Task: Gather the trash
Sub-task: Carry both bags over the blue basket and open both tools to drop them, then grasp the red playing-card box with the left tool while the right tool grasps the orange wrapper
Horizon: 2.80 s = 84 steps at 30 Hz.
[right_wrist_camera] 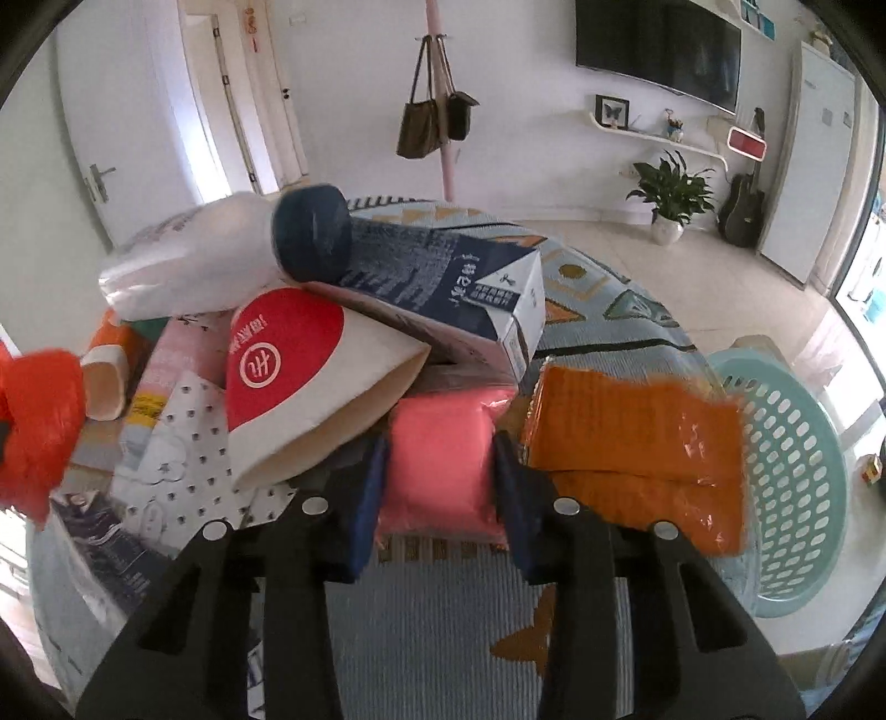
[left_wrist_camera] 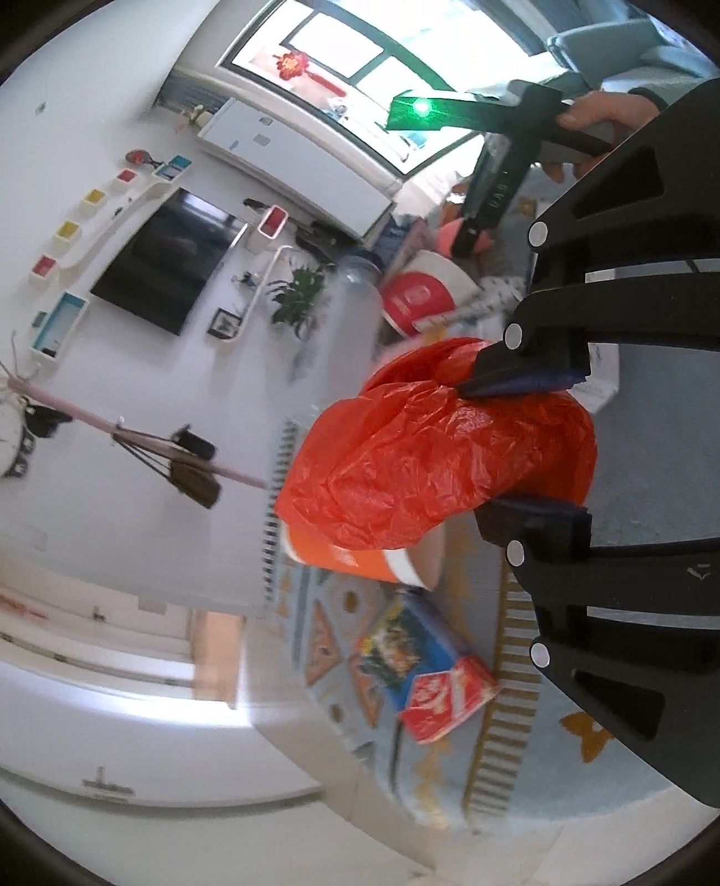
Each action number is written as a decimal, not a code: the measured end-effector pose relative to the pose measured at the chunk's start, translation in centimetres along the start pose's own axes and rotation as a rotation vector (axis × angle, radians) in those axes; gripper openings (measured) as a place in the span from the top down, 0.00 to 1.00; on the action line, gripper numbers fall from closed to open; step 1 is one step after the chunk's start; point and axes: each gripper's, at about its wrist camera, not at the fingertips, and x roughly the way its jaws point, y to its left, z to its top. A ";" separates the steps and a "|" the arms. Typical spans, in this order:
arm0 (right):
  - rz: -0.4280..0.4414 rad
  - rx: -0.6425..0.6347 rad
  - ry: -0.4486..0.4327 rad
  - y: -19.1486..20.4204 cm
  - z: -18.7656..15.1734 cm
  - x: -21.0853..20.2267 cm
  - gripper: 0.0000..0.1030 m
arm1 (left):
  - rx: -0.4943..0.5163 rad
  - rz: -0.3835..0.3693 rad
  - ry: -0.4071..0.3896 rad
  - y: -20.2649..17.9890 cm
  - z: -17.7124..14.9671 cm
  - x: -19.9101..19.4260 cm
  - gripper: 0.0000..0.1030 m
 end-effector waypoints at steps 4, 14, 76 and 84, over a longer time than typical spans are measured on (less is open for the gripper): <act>0.047 0.010 -0.053 -0.4 0.1 -2.5 0.66 | 0.031 -0.013 -0.039 -1.4 1.2 -0.9 0.74; 0.047 0.071 -0.223 -4.5 2.1 -9.8 0.67 | 0.159 -0.100 -0.084 -8.4 4.4 0.1 0.74; -0.091 0.155 -0.240 -13.8 -1.1 -10.7 0.42 | 0.232 -0.173 -0.128 -19.2 2.4 2.7 0.28; -0.061 0.073 -0.203 -9.6 -0.6 -7.8 0.38 | 0.124 0.188 -0.199 -5.7 3.5 -0.4 0.20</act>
